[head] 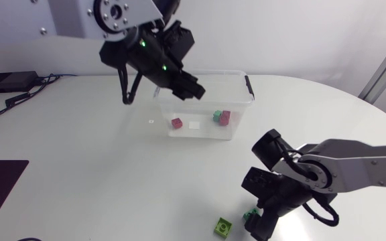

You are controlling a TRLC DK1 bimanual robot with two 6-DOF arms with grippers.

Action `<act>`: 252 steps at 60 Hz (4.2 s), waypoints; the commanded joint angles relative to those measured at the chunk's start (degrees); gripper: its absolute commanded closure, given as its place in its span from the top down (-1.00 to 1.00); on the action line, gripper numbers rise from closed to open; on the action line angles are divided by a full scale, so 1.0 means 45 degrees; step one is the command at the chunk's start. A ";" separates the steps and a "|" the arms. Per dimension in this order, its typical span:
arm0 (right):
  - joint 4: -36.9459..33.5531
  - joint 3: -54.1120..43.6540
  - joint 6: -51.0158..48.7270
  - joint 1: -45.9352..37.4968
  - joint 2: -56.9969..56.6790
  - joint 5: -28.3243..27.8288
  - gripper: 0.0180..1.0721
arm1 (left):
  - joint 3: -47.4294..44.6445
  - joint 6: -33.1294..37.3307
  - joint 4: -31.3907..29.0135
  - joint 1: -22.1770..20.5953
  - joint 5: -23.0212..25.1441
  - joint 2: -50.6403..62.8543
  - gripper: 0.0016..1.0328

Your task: Place the duplo bricks in the container

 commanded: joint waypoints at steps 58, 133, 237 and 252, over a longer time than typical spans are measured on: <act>-0.1354 0.6913 0.0502 -0.1866 -0.0902 0.0519 -0.38 | -0.2088 0.3460 0.2424 0.1299 0.1420 -0.1677 0.90; 0.1751 0.4140 -0.0709 -0.4913 -0.2035 -0.1453 0.90 | -0.9432 1.4612 0.2170 -0.4111 0.3802 -0.1658 0.87; 0.1341 -0.0587 -0.0709 -0.2198 -0.4906 -0.2762 0.90 | -0.5858 1.5120 -0.2654 -0.5380 0.2982 -0.1482 -0.73; 0.2454 -0.0431 -0.0064 0.0322 -0.2328 -0.1883 0.90 | -0.5447 1.4299 -0.2733 -0.2685 0.3431 -0.4060 -0.73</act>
